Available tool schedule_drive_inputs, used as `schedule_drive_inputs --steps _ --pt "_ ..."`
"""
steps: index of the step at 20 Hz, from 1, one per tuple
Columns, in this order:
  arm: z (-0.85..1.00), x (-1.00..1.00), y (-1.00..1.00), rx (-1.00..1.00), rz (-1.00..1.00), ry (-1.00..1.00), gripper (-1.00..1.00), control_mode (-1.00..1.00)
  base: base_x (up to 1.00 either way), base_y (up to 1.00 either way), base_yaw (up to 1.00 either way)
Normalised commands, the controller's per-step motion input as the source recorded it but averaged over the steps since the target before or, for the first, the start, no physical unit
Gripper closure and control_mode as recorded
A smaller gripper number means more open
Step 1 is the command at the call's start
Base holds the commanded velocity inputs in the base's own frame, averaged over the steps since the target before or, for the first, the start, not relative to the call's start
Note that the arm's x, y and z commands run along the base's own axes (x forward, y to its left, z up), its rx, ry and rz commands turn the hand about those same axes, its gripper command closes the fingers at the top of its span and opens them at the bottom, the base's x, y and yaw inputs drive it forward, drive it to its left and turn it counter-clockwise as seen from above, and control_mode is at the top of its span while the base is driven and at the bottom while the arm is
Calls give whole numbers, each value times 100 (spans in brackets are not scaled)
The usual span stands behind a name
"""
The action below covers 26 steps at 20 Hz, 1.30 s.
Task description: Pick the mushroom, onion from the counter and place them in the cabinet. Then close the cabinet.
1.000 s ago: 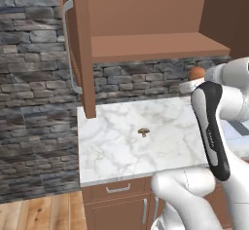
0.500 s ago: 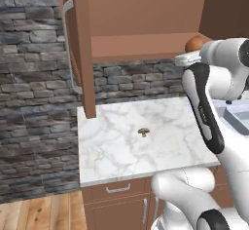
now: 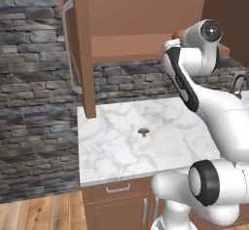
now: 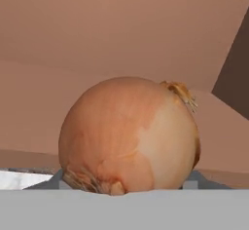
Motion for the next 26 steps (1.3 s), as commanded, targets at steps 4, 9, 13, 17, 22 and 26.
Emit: schedule_drive_inputs --steps 4,9,13,17,22,26 --pt "0 100 -29 0 -3 11 100 -100 0 0 0" --pt "0 92 -31 0 0 12 100 -100 0 0 0" --pt "-16 85 -19 0 0 1 100 -100 0 0 0" --pt "-39 67 -1 0 0 -1 -100 -100 0 0 0" --pt "-47 -4 2 0 0 -15 -100 -100 0 0 0" --pt "43 -36 6 0 0 -14 -100 -100 0 0 0"
